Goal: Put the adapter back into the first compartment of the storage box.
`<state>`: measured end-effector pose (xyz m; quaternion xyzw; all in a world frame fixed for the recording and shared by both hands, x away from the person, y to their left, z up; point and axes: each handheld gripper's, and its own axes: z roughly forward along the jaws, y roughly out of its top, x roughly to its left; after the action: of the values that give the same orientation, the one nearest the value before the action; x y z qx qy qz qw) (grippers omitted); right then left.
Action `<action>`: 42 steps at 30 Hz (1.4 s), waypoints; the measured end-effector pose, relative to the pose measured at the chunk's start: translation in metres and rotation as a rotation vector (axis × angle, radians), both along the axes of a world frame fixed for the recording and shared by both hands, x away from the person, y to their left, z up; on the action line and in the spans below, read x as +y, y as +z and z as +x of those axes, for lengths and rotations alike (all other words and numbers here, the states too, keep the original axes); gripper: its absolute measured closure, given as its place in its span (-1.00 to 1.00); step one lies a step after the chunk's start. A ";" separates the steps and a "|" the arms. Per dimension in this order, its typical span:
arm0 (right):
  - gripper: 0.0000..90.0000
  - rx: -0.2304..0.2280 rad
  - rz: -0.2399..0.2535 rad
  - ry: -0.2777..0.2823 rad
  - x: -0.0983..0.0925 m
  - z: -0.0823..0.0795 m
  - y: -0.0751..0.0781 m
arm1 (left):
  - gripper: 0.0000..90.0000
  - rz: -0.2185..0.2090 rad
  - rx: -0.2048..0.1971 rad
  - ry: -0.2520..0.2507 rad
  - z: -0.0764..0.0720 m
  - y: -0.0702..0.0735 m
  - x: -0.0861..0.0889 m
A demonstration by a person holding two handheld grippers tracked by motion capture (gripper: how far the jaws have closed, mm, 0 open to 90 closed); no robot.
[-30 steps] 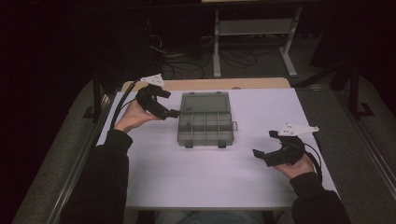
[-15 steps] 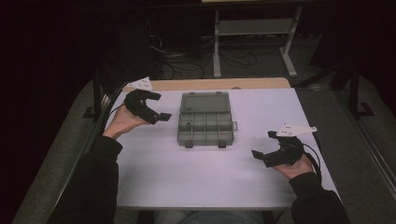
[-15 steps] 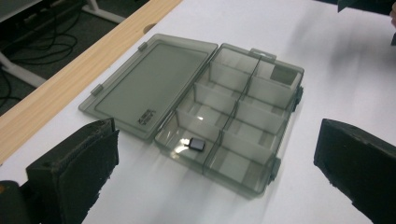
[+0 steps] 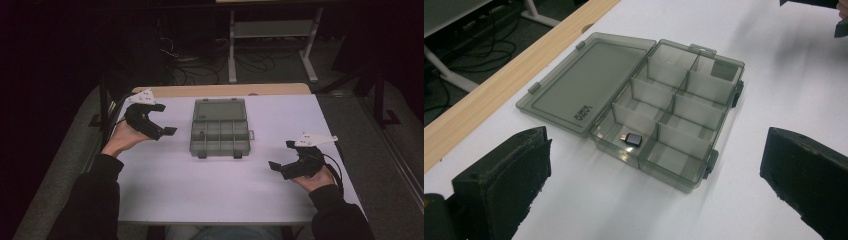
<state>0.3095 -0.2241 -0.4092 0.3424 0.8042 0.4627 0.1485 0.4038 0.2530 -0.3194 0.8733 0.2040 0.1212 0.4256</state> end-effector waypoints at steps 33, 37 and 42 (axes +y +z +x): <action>-1.00 0.008 -0.006 0.008 0.004 0.000 -0.001 | -1.00 -0.103 -0.059 0.122 -0.030 -0.012 0.048; -1.00 0.008 -0.006 0.008 0.004 0.000 -0.001 | -1.00 -0.114 -0.063 0.140 -0.033 -0.014 0.054; -1.00 0.009 -0.006 0.010 0.004 0.000 -0.001 | -1.00 -0.125 -0.069 0.163 -0.038 -0.017 0.063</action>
<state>0.3093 -0.2198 -0.4098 0.3401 0.8079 0.4594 0.1437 0.3662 0.3159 -0.3363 0.8209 0.2667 0.1725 0.4747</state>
